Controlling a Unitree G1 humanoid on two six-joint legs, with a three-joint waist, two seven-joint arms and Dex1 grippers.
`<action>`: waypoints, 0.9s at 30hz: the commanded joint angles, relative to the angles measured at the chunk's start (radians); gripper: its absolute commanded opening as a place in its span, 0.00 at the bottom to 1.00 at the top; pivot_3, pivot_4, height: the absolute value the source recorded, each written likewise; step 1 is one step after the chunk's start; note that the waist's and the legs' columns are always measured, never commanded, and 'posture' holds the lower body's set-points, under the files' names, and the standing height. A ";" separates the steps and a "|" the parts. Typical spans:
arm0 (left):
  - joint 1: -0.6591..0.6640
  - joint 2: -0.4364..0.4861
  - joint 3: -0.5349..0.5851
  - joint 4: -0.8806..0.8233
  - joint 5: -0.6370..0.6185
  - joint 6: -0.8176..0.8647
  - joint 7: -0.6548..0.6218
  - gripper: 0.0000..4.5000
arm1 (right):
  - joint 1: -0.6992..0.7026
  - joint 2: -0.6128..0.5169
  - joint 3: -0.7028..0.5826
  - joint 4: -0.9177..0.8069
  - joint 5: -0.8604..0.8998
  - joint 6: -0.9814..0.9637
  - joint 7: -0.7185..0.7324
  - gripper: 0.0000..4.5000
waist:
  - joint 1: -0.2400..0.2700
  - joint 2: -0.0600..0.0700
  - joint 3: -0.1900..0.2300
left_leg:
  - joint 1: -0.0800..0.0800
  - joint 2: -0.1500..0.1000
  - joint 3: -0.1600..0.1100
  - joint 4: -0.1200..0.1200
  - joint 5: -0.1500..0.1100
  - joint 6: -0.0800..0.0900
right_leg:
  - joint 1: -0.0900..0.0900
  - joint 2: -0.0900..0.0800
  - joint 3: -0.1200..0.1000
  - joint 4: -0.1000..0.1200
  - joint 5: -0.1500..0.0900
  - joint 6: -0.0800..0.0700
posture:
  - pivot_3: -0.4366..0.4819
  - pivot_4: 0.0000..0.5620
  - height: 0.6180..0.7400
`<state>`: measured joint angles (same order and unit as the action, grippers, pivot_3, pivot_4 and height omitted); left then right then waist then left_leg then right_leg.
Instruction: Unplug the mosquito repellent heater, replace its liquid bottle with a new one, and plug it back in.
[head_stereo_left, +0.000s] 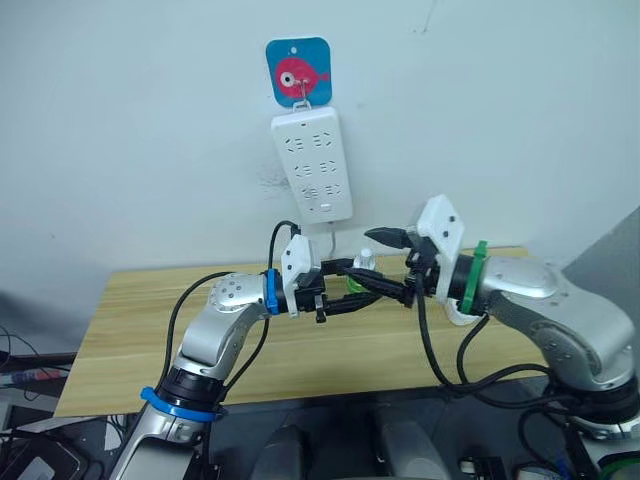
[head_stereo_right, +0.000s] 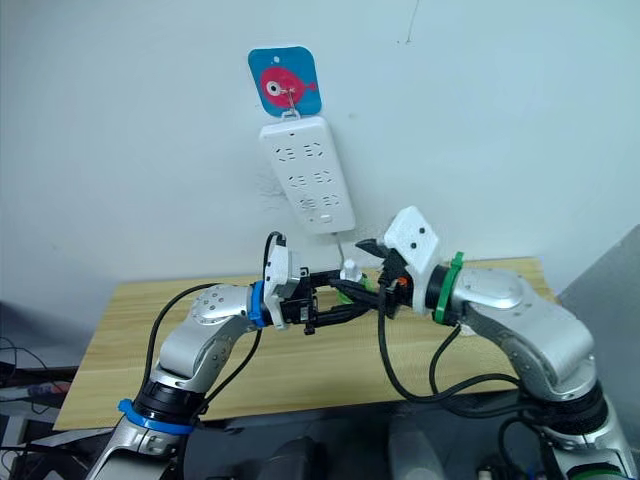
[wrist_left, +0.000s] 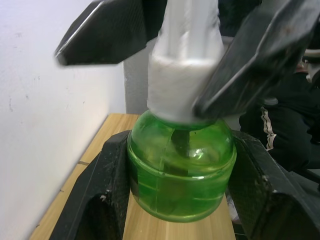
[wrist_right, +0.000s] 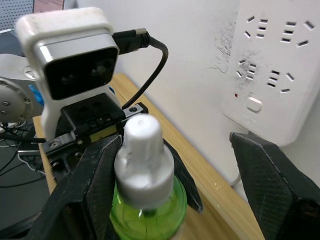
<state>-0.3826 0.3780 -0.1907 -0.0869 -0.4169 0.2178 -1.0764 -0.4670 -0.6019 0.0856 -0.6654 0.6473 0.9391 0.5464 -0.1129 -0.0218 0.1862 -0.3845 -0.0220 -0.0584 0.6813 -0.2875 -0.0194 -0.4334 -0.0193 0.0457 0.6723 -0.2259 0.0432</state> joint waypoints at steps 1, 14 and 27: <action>0.007 0.002 0.006 -0.048 -0.014 -0.004 -0.001 0.52 | 0.025 -0.067 -0.108 -0.020 0.033 0.011 0.032 0.80 | 0.000 0.000 0.000 | 0.000 0.000 0.000 0.000 0.000 0.000 | 0.000 0.000 0.000 0.000 0.000 0.000 | 0.28 0.25 1.00; 0.011 0.007 0.006 -0.042 -0.012 -0.007 -0.009 0.52 | 0.048 -0.231 -0.221 -0.056 0.251 0.068 0.137 0.80 | -0.002 0.001 0.000 | 0.006 0.002 0.001 -0.001 0.000 0.001 | 0.011 0.004 -0.002 -0.008 0.000 0.000 | 0.27 0.25 1.00; 0.020 0.015 0.003 -0.055 -0.008 -0.013 -0.011 0.52 | -0.092 -0.017 -0.032 0.025 0.206 0.072 0.007 0.67 | 0.005 0.001 -0.001 | 0.004 -0.001 -0.005 -0.001 0.000 0.001 | 0.011 0.000 -0.003 -0.010 0.000 0.000 | 0.31 0.25 1.00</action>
<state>-0.3636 0.3897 -0.1909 -0.0922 -0.4184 0.2169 -1.0829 -0.5425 -0.6226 0.0604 -0.6216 0.8533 1.0323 0.5482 -0.1081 -0.0209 0.1856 -0.3805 -0.0226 -0.0636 0.6804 -0.2880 -0.0187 -0.4228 -0.0192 0.0427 0.6626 -0.2260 0.0435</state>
